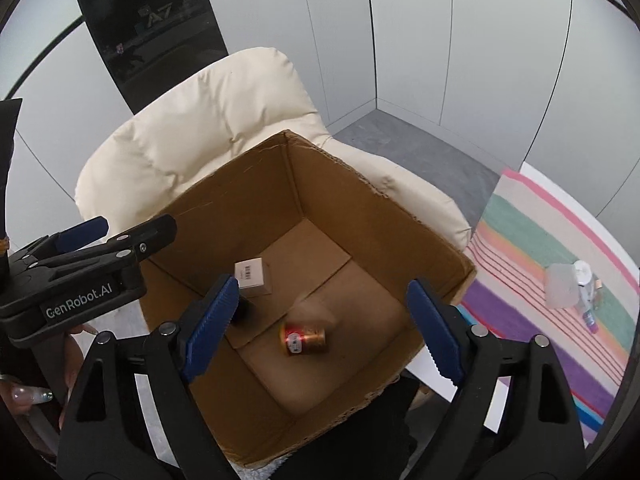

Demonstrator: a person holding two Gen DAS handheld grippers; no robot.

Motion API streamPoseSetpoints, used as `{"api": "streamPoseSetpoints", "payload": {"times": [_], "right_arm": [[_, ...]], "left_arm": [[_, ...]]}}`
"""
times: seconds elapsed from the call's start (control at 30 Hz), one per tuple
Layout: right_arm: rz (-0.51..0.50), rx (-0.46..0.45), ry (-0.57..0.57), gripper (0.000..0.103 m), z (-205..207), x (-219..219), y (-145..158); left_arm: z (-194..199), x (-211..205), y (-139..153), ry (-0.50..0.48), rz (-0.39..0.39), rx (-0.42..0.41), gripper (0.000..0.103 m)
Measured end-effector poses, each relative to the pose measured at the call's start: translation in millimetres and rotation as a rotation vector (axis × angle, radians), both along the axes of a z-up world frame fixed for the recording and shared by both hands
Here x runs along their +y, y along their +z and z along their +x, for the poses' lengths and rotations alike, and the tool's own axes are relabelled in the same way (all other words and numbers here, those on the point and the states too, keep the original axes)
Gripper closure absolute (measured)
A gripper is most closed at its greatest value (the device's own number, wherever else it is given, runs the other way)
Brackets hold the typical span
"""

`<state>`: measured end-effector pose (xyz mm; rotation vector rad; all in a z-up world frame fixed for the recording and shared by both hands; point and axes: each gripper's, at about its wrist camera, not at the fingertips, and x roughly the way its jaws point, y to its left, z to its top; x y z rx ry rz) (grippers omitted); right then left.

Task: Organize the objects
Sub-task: 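Open the right tool over the cardboard box while the left tool releases the black sponge, then withdraw both tools from the cardboard box back over the tablecloth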

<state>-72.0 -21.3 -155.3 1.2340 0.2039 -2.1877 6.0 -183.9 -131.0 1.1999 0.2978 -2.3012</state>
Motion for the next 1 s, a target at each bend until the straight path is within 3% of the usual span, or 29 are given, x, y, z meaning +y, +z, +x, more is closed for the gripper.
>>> {"api": "streamPoseSetpoints", "payload": {"times": [0.6, 1.0], "right_arm": [[0.014, -0.01, -0.028, 0.015, 3, 16, -3], [0.024, 0.008, -0.055, 0.015, 25, 31, 11]], "left_arm": [[2, 4, 0, -0.016, -0.018, -0.022, 0.008], [29, 8, 17, -0.026, 0.003, 0.0, 0.008]]}}
